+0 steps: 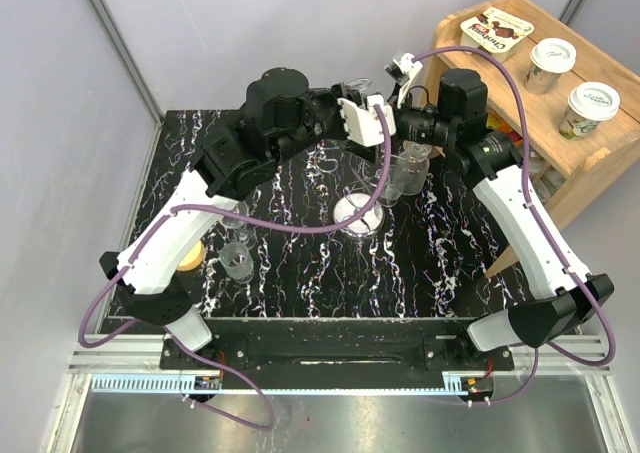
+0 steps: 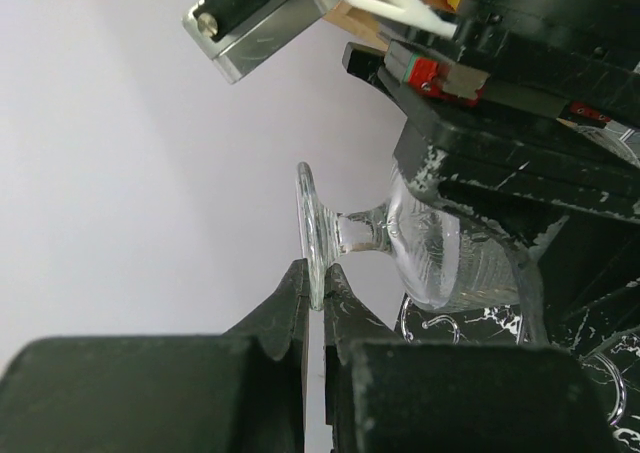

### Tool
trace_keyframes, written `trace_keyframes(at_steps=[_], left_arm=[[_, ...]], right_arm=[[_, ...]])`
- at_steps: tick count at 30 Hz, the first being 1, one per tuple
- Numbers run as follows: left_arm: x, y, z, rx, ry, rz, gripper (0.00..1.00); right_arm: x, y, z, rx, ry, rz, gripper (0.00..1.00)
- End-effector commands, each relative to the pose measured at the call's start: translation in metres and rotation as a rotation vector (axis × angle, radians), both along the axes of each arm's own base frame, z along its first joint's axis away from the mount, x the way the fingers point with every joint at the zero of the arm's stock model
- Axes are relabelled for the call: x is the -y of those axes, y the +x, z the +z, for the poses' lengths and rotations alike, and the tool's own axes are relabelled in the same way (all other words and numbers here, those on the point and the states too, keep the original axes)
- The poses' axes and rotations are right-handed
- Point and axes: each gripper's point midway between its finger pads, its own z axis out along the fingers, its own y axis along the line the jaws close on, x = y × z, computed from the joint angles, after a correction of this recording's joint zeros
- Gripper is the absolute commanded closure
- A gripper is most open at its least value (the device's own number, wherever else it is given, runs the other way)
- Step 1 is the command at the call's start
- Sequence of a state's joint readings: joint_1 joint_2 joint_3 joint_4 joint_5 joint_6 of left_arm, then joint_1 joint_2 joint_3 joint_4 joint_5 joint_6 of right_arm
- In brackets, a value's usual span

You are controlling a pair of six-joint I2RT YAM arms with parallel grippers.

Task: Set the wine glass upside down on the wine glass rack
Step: Turn the wine glass upside down at the wine rack.

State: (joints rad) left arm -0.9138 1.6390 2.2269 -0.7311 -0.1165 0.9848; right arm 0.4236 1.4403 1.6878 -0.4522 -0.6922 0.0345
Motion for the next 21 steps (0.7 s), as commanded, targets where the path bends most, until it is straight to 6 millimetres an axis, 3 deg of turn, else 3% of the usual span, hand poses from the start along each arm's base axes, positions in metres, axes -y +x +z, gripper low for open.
trace_keyframes(at_steps=[1,3,14,21], left_arm=[[-0.009,-0.018,0.065,0.131,-0.158,-0.018,1.00],[-0.009,-0.017,0.065,0.141,-0.151,-0.012,1.00],[-0.019,-0.009,0.057,0.189,-0.074,0.048,1.00],[-0.044,-0.015,0.065,0.225,-0.057,0.107,1.00]], right_arm=[[0.006,0.004,0.000,0.017,-0.017,-0.040,0.05],[0.008,0.001,0.000,0.007,-0.023,-0.042,0.00],[0.025,-0.014,-0.005,0.023,-0.098,-0.072,0.00],[0.037,-0.022,-0.007,0.035,-0.146,-0.102,0.01]])
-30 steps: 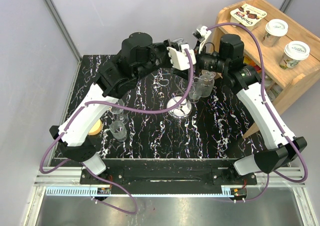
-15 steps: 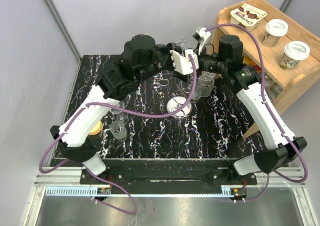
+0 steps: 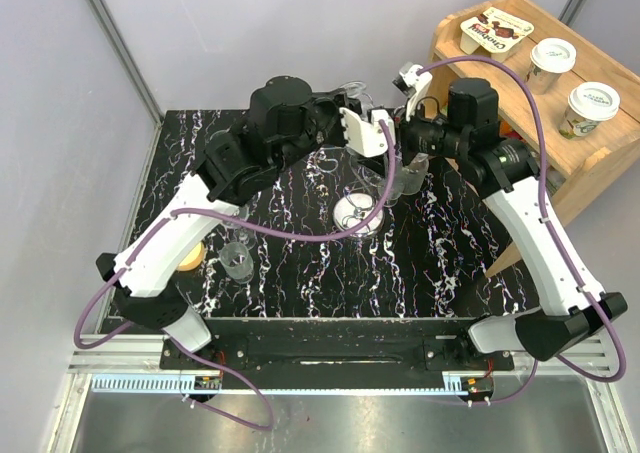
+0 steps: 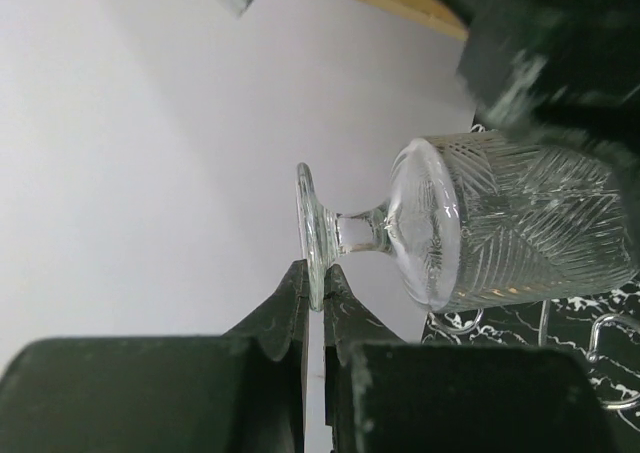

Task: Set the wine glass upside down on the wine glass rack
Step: Turn the wine glass upside down at the wine rack.

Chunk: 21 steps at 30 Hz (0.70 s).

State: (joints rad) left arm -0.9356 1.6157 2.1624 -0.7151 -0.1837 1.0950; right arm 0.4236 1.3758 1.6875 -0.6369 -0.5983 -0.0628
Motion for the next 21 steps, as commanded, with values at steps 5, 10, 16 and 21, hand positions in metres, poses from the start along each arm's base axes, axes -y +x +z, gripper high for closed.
trace_keyframes(at_steps=[5,10,16,21], left_arm=[[-0.047,-0.025,0.069,0.166,-0.151,0.083,1.00],[-0.051,-0.035,0.068,0.201,-0.145,0.108,1.00],[-0.051,-0.054,0.064,0.268,-0.099,0.135,1.00],[-0.048,-0.074,0.052,0.290,-0.079,0.140,1.00]], right_arm=[[0.020,-0.007,0.006,0.052,-0.075,-0.058,0.01],[0.028,-0.003,0.007,0.068,-0.103,-0.100,0.00],[0.038,0.008,0.008,0.076,-0.123,-0.173,0.01],[0.051,0.018,0.014,0.085,-0.116,-0.244,0.01]])
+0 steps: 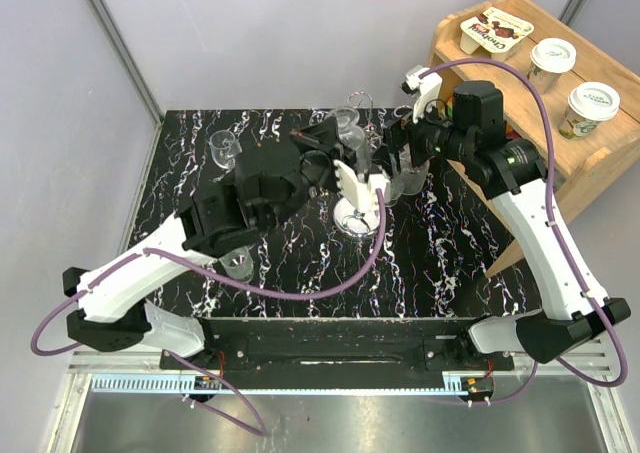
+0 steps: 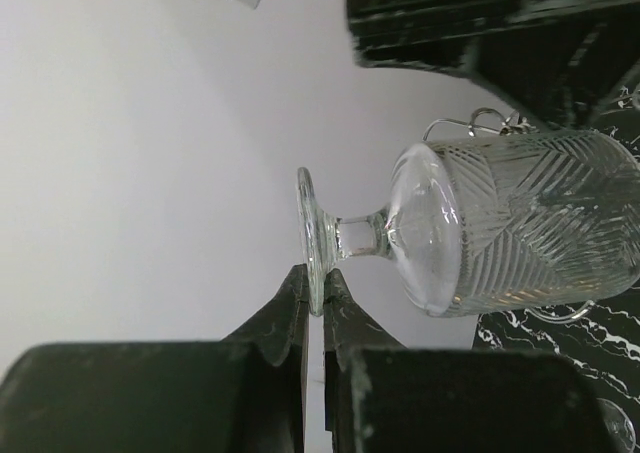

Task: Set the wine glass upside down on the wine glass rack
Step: Turn the wine glass upside down at the wine rack.

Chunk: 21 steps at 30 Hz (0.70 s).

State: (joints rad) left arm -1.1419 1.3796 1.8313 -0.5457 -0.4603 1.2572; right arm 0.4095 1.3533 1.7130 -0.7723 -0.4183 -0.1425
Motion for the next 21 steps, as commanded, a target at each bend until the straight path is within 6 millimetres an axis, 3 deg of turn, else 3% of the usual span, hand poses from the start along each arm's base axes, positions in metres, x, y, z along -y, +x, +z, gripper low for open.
trace_keyframes(at_steps=[1,12,21], left_arm=[[-0.027,-0.019,0.047,0.132,-0.159,0.075,1.00],[-0.030,-0.029,0.014,0.090,-0.175,0.077,1.00],[-0.024,-0.029,-0.024,0.039,-0.175,0.075,1.00]], right_arm=[[0.019,0.011,0.028,0.085,0.015,-0.097,0.00],[0.042,0.021,0.032,0.096,0.016,-0.173,0.01],[0.043,0.035,0.026,0.064,0.019,-0.181,0.01]])
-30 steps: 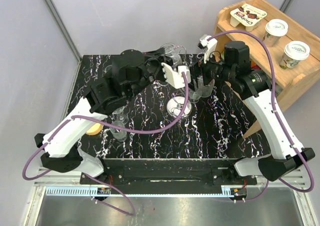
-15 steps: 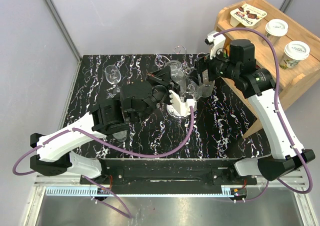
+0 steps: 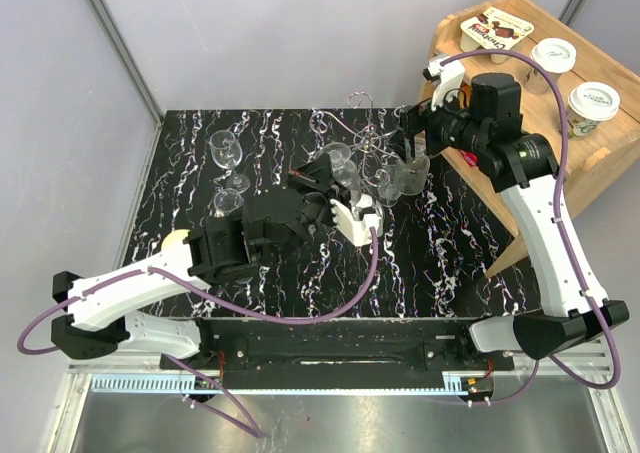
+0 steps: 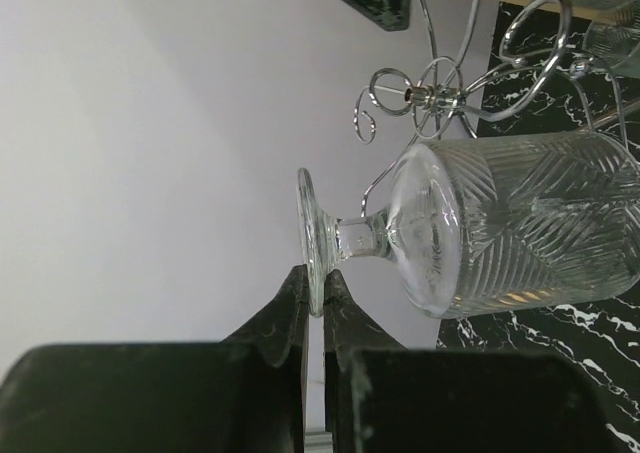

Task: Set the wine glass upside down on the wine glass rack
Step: Turn the wine glass upside down at the wine rack.

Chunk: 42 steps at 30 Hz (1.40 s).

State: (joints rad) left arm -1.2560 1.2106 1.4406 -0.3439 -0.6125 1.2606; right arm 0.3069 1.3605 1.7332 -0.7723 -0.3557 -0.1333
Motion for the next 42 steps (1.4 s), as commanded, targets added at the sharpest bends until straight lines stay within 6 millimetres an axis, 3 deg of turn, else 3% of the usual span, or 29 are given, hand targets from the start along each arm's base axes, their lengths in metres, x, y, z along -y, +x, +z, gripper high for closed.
trace_keyframes(at_steps=[1,12,23,42], left_arm=[[-0.015,-0.003,0.035,0.030,-0.205,0.036,1.00],[0.007,0.004,-0.005,0.021,-0.153,0.038,1.00],[0.023,0.012,-0.020,0.037,-0.109,0.042,1.00],[0.010,0.039,-0.035,0.030,-0.062,0.099,1.00]], right_arm=[[0.002,0.009,0.023,0.052,0.030,-0.019,0.01],[0.002,0.011,0.023,0.039,0.043,-0.008,0.01],[0.006,0.010,0.018,0.029,0.045,0.003,0.01],[0.004,0.006,0.011,0.003,0.065,0.031,0.00]])
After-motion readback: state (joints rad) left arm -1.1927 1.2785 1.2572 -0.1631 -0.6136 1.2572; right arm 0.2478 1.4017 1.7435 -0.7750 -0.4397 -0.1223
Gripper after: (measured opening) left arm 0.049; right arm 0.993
